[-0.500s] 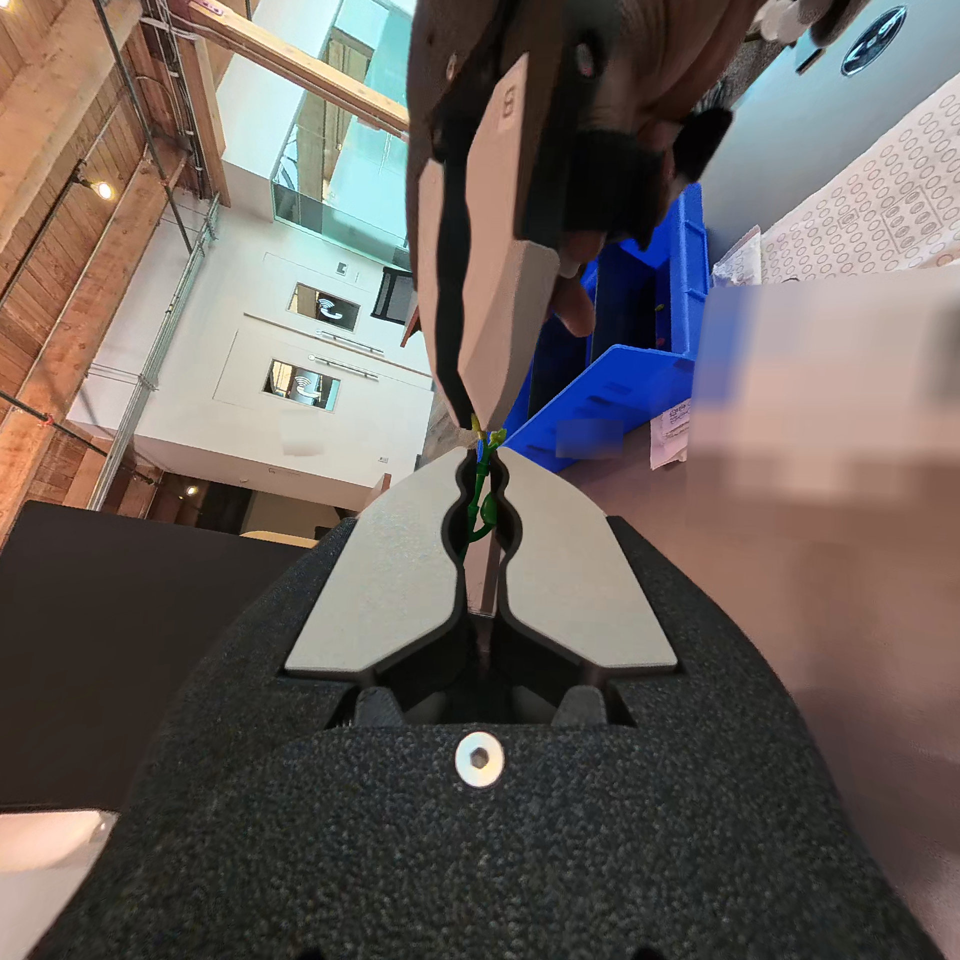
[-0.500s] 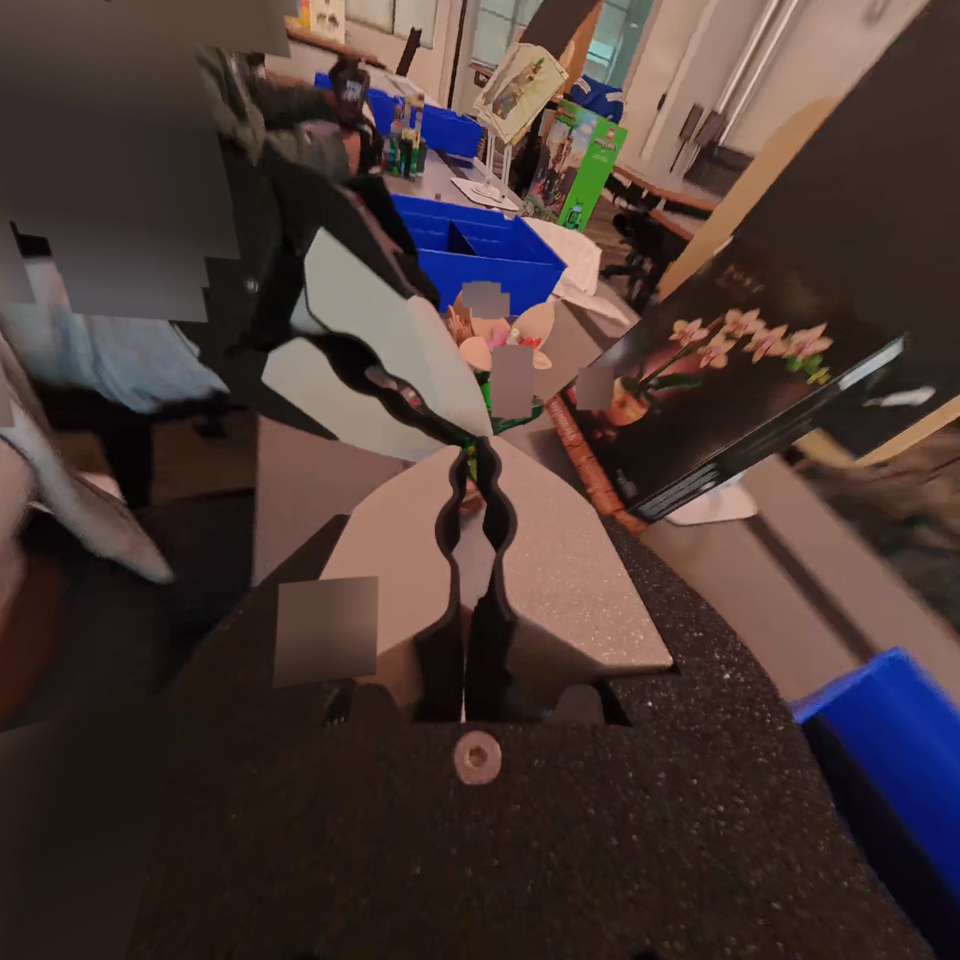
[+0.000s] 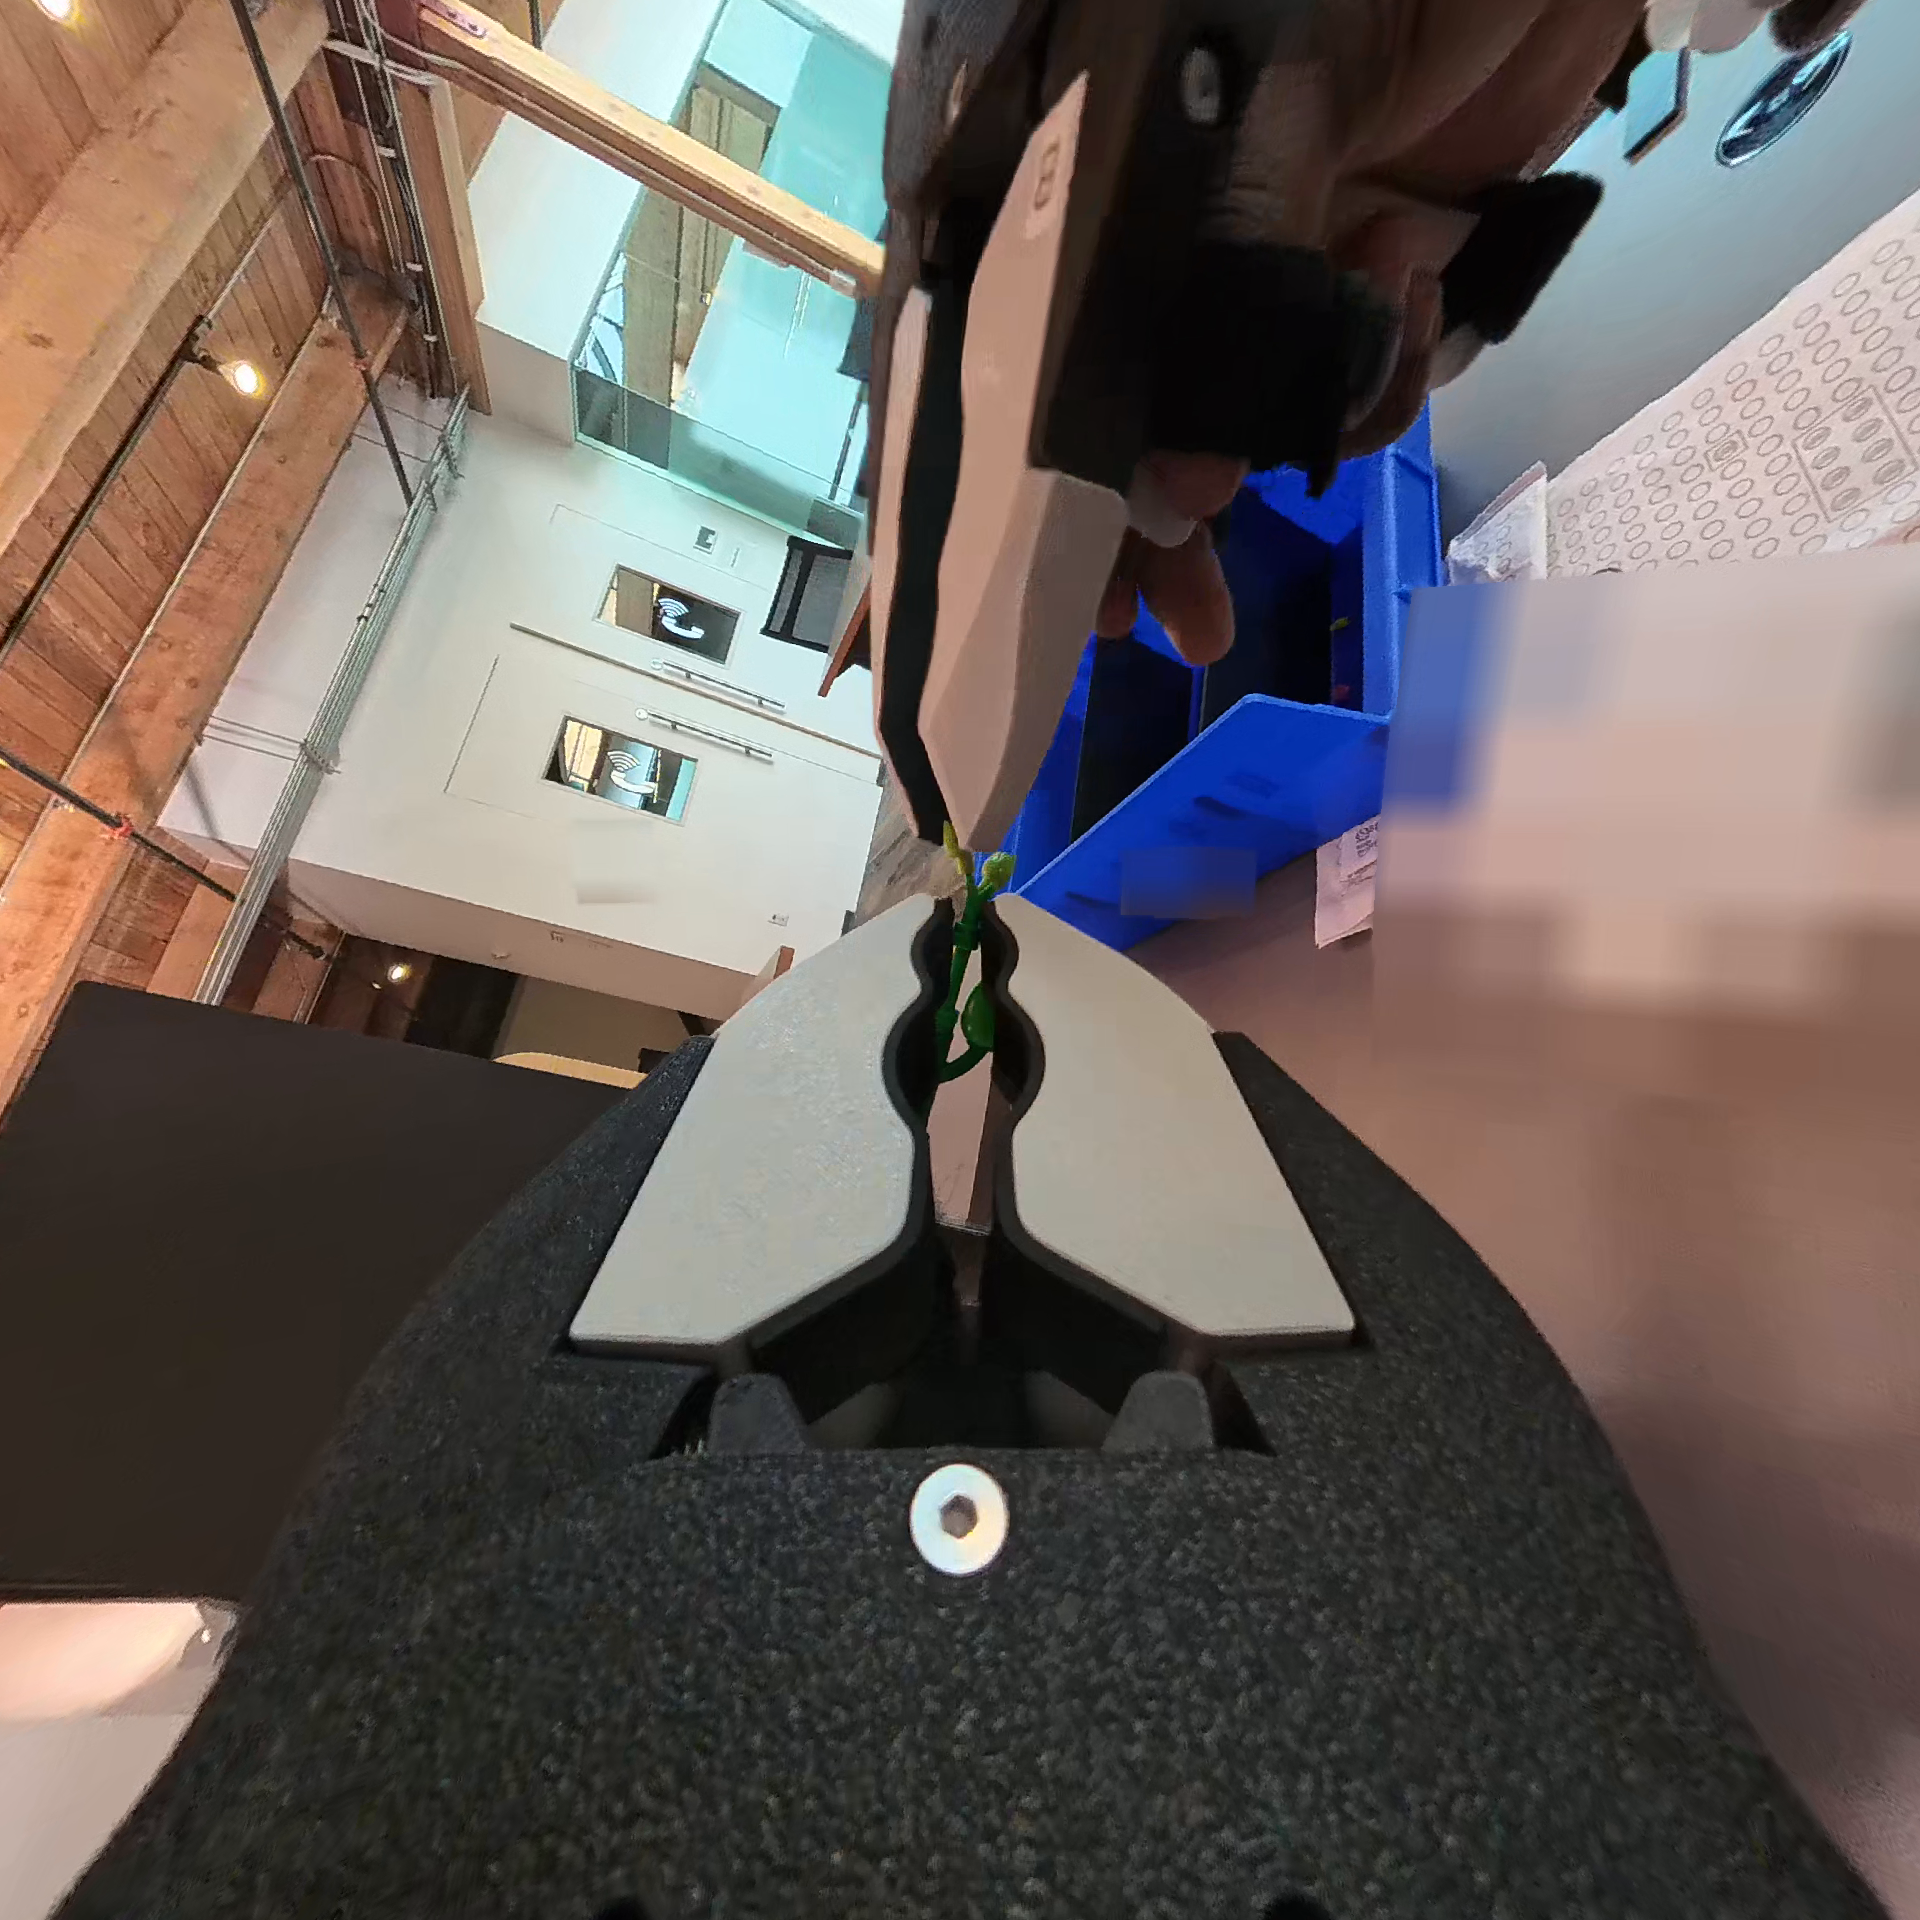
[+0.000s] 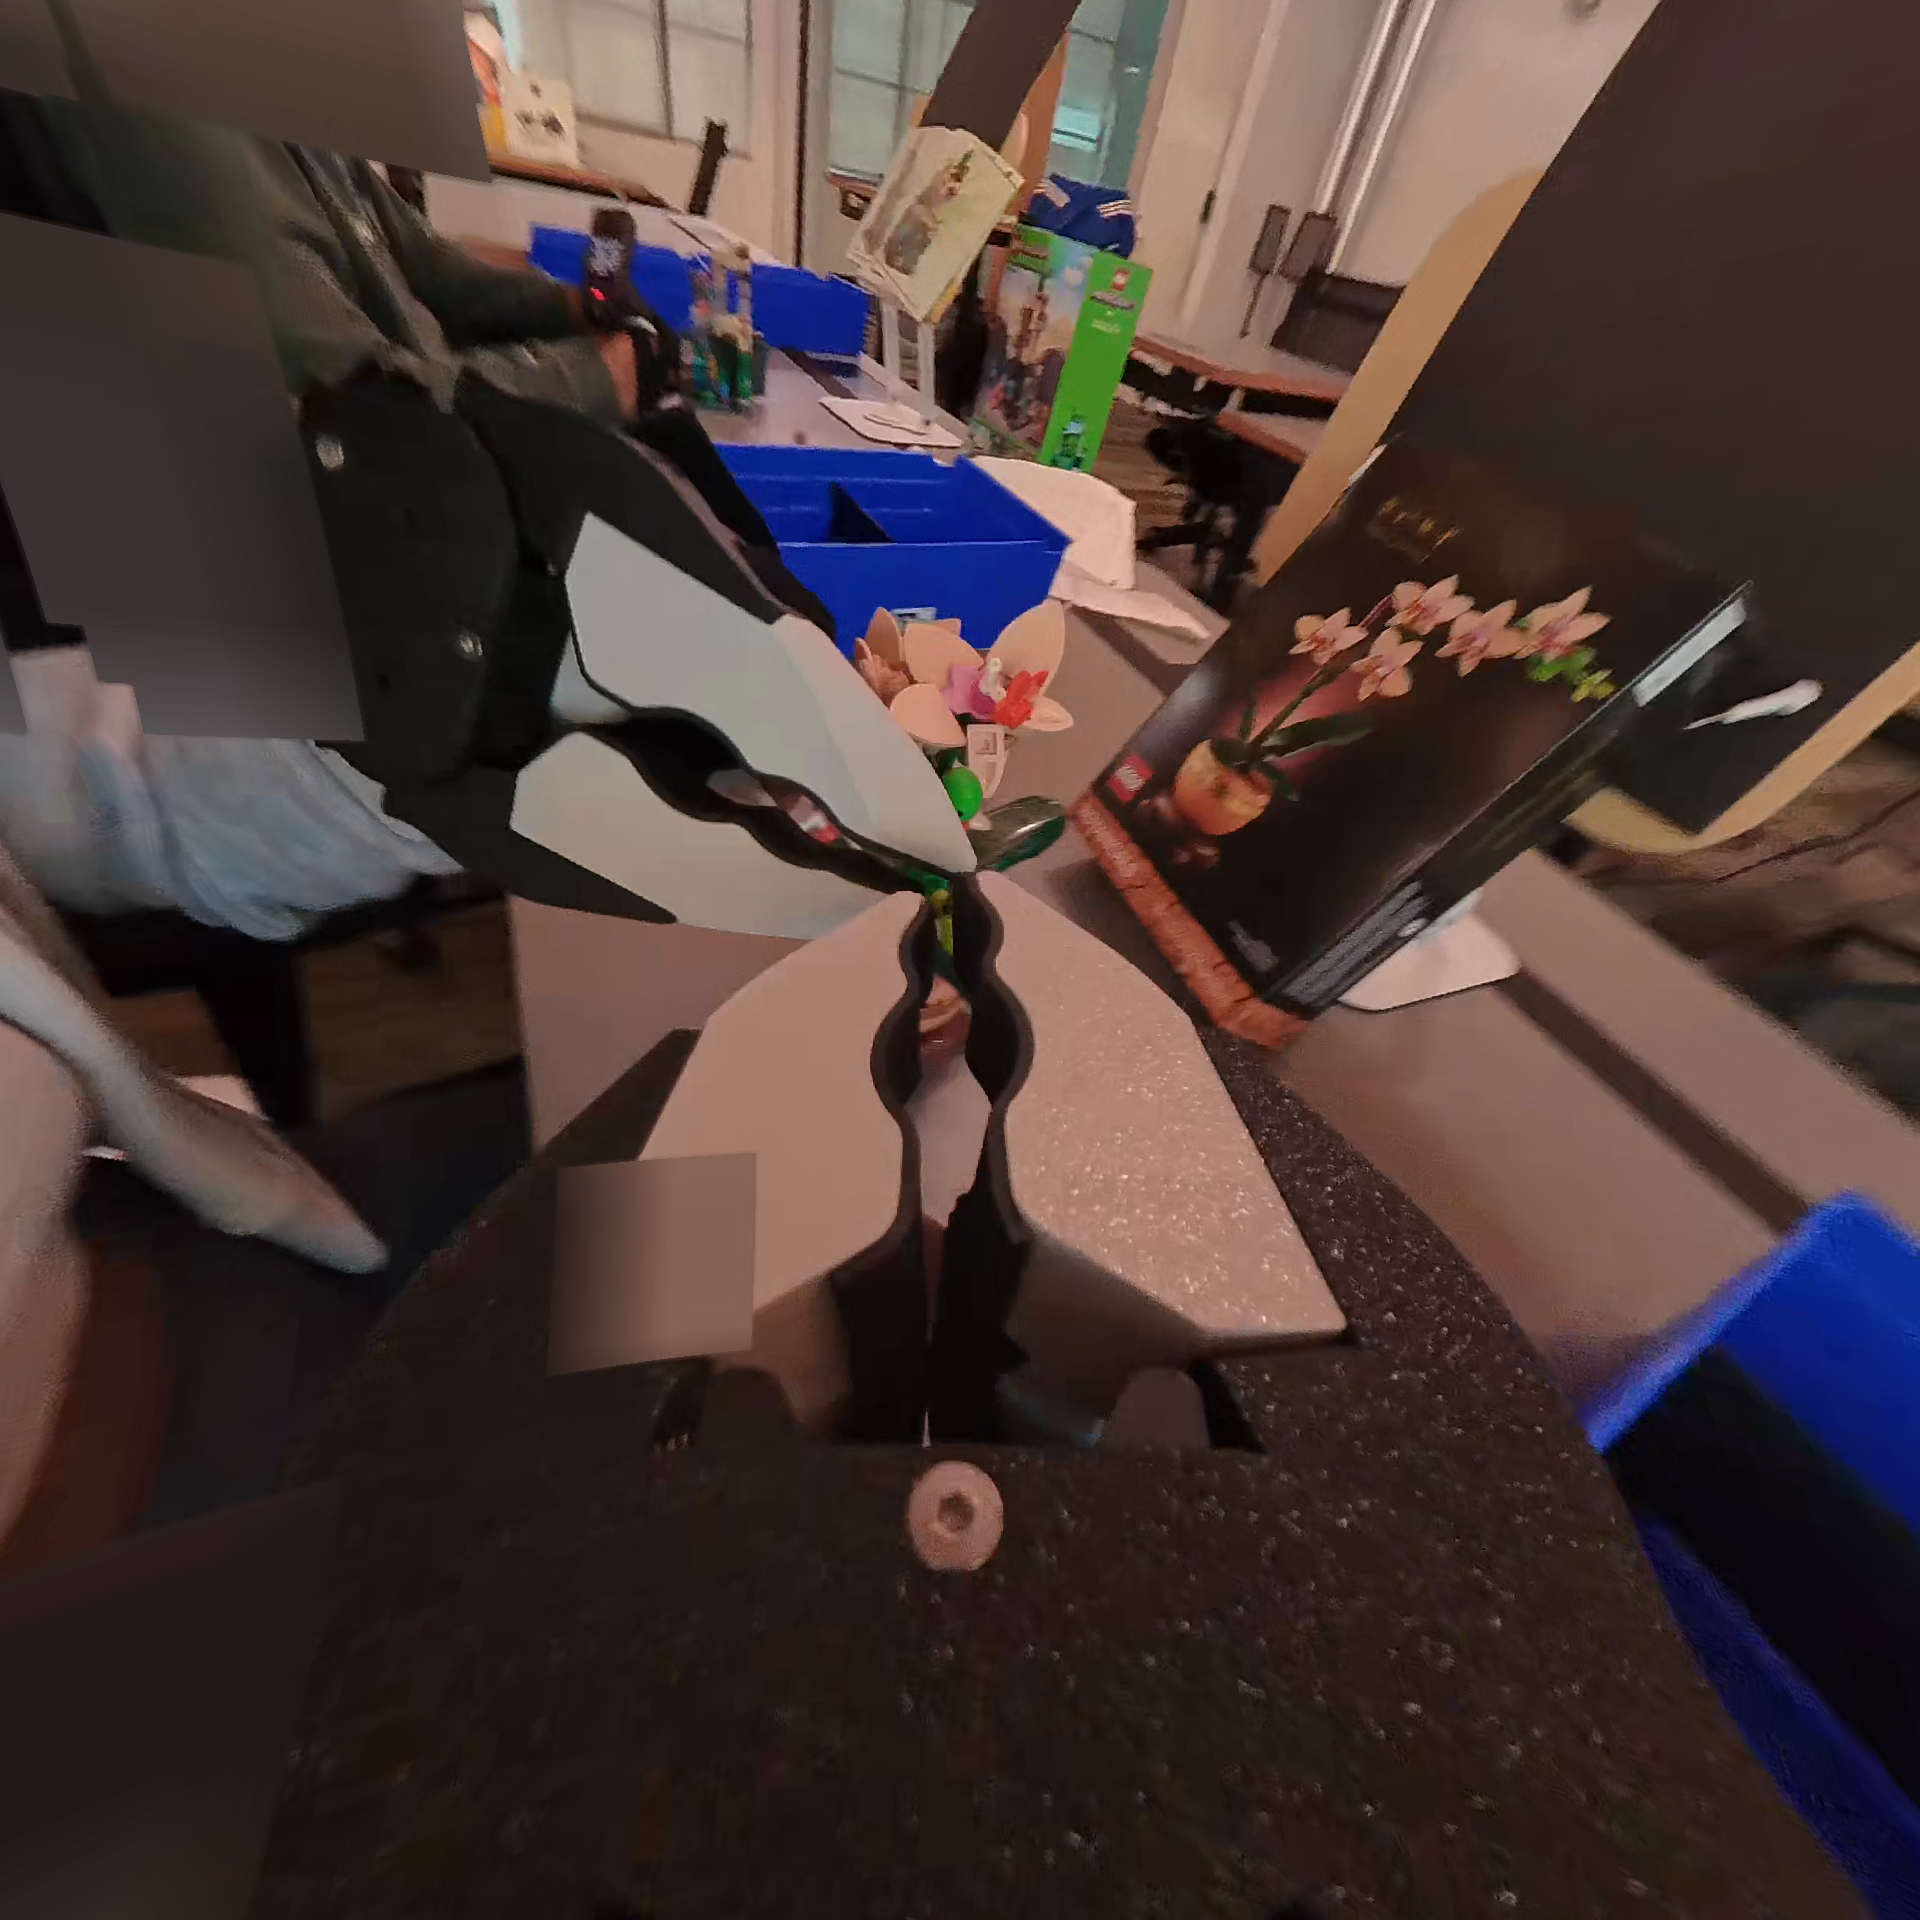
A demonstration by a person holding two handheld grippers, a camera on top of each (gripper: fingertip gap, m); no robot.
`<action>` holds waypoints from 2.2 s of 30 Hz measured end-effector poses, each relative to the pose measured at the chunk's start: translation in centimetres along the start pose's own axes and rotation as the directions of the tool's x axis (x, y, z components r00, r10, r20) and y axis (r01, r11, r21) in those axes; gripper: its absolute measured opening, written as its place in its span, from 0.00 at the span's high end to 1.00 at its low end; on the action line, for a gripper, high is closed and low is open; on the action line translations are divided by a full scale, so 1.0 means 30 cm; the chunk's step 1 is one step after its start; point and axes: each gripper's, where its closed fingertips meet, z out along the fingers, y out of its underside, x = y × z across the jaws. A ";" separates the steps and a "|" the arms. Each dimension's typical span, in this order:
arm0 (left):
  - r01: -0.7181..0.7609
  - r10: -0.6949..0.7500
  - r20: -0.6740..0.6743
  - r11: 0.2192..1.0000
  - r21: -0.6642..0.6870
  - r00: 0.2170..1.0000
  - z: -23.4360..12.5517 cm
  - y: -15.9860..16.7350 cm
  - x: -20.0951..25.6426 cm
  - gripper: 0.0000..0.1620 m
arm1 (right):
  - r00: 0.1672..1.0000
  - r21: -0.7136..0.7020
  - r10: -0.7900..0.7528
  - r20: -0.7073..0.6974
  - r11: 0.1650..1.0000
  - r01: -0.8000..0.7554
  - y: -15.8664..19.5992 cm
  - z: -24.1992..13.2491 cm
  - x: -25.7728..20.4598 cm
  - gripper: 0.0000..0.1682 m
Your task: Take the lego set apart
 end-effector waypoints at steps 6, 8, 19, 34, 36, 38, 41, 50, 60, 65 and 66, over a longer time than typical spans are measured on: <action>0.016 -0.015 0.035 1.000 -0.023 0.999 -0.010 0.030 -0.024 0.98 | 0.989 0.133 0.124 0.075 0.982 -0.133 -0.063 -0.064 0.030 1.00; 0.011 -0.009 0.032 0.999 -0.043 0.999 -0.009 0.020 -0.024 0.98 | 0.996 0.113 0.064 0.057 0.991 -0.070 -0.053 -0.064 0.030 1.00; -0.036 0.038 0.045 0.998 -0.051 0.998 0.002 0.024 -0.006 0.97 | 0.994 -0.035 -0.073 0.082 0.997 0.076 -0.008 0.017 0.016 0.94; -0.061 0.066 0.085 0.996 -0.063 0.994 -0.011 0.019 -0.013 0.90 | 0.987 -0.029 -0.113 0.114 0.993 0.117 -0.007 0.029 -0.009 0.96; -0.064 0.070 0.086 0.996 -0.068 0.994 -0.014 0.017 -0.014 0.90 | 0.987 -0.012 -0.108 0.122 0.994 0.110 -0.012 0.031 -0.014 0.96; -0.062 0.069 0.093 0.995 -0.072 0.993 -0.015 0.015 -0.017 0.88 | 0.986 -0.012 -0.103 0.129 0.994 0.105 -0.007 0.033 -0.017 0.95; -0.056 0.063 0.099 0.996 -0.069 0.993 -0.016 0.012 -0.018 0.86 | 0.986 -0.010 -0.103 0.129 0.994 0.105 -0.003 0.031 -0.020 0.94; 0.004 0.003 0.149 0.999 -0.047 0.989 -0.050 -0.009 -0.046 0.74 | 0.985 0.013 -0.093 0.147 0.996 0.092 -0.025 0.000 -0.020 0.88; 0.083 -0.052 0.361 0.994 -0.071 0.931 -0.192 -0.016 -0.086 0.69 | 0.977 0.012 -0.158 0.145 0.987 0.158 -0.038 -0.022 -0.007 0.88; 0.190 -0.127 0.461 0.977 -0.092 0.878 -0.302 0.006 -0.029 0.74 | 0.965 0.038 -0.184 0.186 0.983 0.180 -0.044 -0.045 -0.023 0.88; 0.214 -0.142 0.475 0.972 -0.101 0.869 -0.318 0.018 -0.018 0.76 | 0.964 0.035 -0.189 0.189 0.982 0.186 -0.041 -0.052 -0.025 0.88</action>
